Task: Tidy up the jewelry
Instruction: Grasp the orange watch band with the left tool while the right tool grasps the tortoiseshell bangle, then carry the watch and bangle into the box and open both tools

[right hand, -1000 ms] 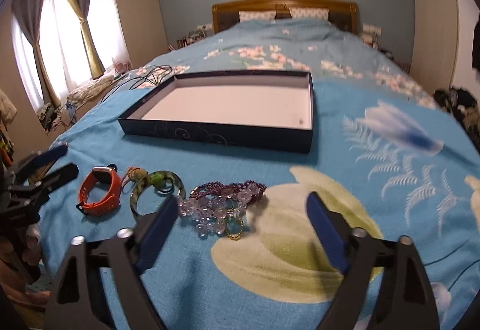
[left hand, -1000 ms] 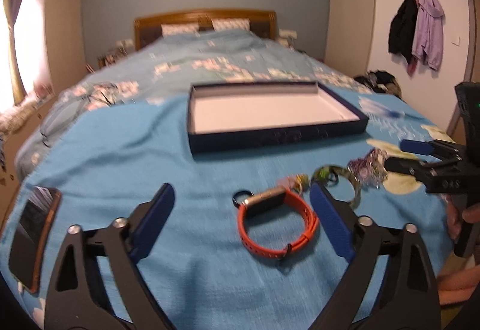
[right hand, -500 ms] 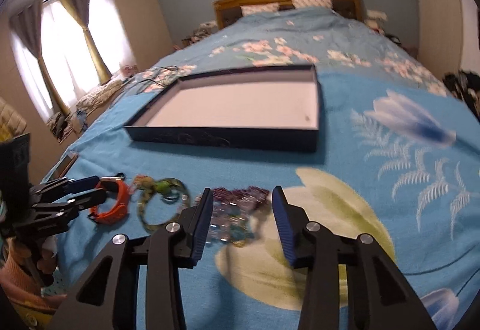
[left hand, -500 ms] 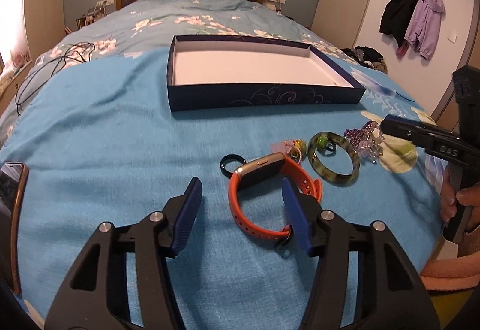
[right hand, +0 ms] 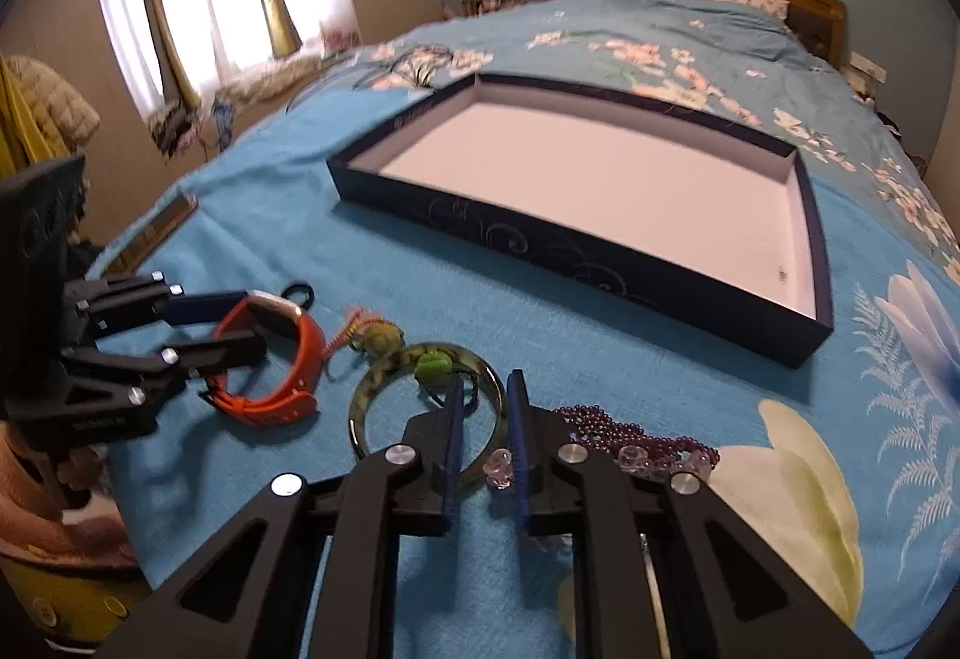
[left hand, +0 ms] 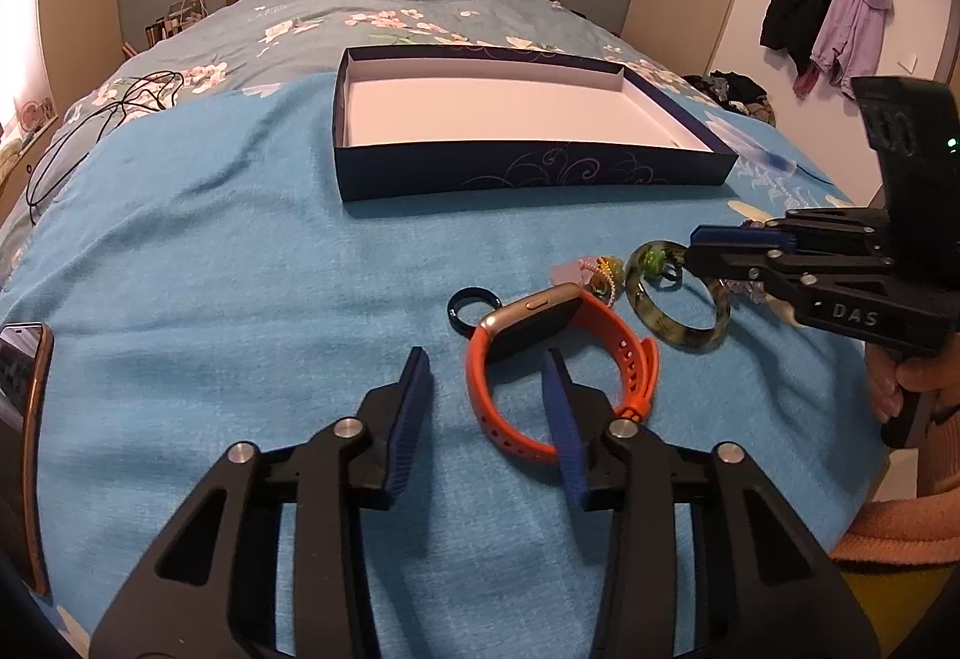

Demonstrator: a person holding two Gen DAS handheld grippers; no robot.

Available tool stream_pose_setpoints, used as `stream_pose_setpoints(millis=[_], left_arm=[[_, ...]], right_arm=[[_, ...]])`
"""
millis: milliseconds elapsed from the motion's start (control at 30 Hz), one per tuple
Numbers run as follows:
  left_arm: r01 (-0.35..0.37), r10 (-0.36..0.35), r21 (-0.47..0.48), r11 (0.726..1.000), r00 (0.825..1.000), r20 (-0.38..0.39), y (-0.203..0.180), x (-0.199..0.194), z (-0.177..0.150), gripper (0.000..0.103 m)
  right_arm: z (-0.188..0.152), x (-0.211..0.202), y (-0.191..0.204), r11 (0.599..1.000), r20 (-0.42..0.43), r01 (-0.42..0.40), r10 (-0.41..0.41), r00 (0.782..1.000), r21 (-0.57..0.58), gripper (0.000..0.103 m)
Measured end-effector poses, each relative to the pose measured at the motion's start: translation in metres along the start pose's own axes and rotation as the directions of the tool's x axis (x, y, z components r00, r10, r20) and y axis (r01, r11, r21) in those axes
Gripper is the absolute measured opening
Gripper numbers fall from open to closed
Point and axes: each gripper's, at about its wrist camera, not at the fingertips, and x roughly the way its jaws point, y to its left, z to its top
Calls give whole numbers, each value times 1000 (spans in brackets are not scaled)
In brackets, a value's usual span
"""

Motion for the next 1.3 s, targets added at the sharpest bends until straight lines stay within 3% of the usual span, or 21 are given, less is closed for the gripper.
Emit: stream_pose_setpoints(millis=[100, 300, 367, 567, 767, 967, 1300], left_arm=[[19, -19, 0, 1000, 1000, -10, 3, 0, 2, 35], [23, -23, 15, 1000, 999, -30, 3, -2, 1, 33], [30, -29, 10, 1000, 999, -34, 5, -3, -1, 21], [23, -24, -22, 999, 999, -36, 10, -4, 0, 8], [37, -38, -41, 998, 999, -29, 12, -6, 3, 8], [70, -69, -60, 996, 997, 22, 19, -19, 16, 8], [63, -60, -28, 998, 994, 92, 21, -17, 75, 8]], right_arm=[[-2, 6, -1, 1000, -50, -11, 10, 999, -14, 13], [-5, 5, -4, 1000, -44, -29, 29, 999, -2, 5], [-5, 4, -6, 999, -35, -42, 42, 999, 9, 5], [-4, -9, -13, 996, 28, -64, 63, 998, 61, 5], [3, -25, -21, 988, 97, -106, 95, 991, 114, 5], [12, -31, -30, 989, 130, -82, 65, 989, 124, 5], [45, -35, -70, 984, 182, -18, -15, 983, 178, 5]])
